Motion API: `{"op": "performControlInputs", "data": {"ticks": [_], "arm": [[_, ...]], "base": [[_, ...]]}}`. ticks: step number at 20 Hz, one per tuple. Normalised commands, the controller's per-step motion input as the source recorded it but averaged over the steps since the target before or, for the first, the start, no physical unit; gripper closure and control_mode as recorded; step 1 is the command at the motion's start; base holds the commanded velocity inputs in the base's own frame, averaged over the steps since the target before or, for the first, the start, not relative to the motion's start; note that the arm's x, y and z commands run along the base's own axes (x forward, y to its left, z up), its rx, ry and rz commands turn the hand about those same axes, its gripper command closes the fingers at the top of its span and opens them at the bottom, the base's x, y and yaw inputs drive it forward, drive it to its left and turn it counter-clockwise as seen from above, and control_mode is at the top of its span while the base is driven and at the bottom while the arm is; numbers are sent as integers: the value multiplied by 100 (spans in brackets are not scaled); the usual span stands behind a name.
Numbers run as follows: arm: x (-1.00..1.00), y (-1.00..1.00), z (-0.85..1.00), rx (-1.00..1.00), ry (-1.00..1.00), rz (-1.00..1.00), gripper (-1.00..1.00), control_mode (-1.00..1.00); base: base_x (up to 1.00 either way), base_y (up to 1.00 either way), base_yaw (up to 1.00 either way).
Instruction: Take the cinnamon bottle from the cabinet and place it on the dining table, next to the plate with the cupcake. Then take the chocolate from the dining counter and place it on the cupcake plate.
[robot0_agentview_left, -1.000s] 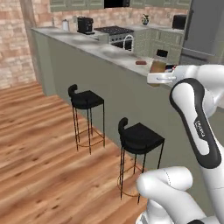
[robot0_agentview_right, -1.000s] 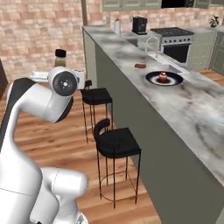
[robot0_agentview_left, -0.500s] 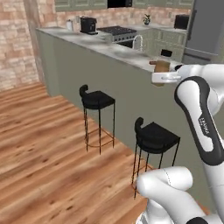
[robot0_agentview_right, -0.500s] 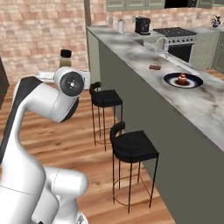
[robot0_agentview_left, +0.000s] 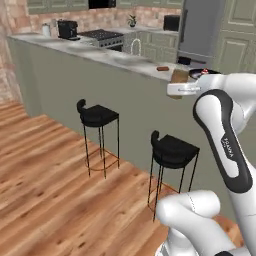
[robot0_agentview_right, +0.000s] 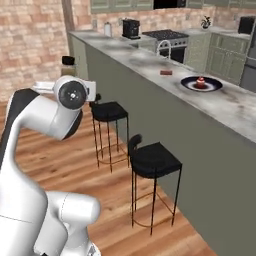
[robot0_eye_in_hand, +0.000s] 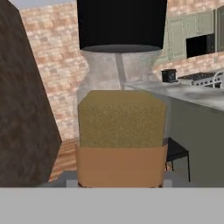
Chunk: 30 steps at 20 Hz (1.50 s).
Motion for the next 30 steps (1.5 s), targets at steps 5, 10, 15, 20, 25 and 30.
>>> {"op": "performControlInputs", "data": {"ticks": [5,10,15,20,25,30], "arm": [[0,0,0,0,0,0,100,100],[0,0,0,0,0,0,100,100],[0,0,0,0,0,0,100,100],[0,0,0,0,0,0,100,100],[0,0,0,0,0,0,100,100],[0,0,0,0,0,0,100,100]], "base": [[37,32,-61],[48,36,-53],[58,33,-53],[59,32,-50],[52,26,-50],[65,12,-31]]}}
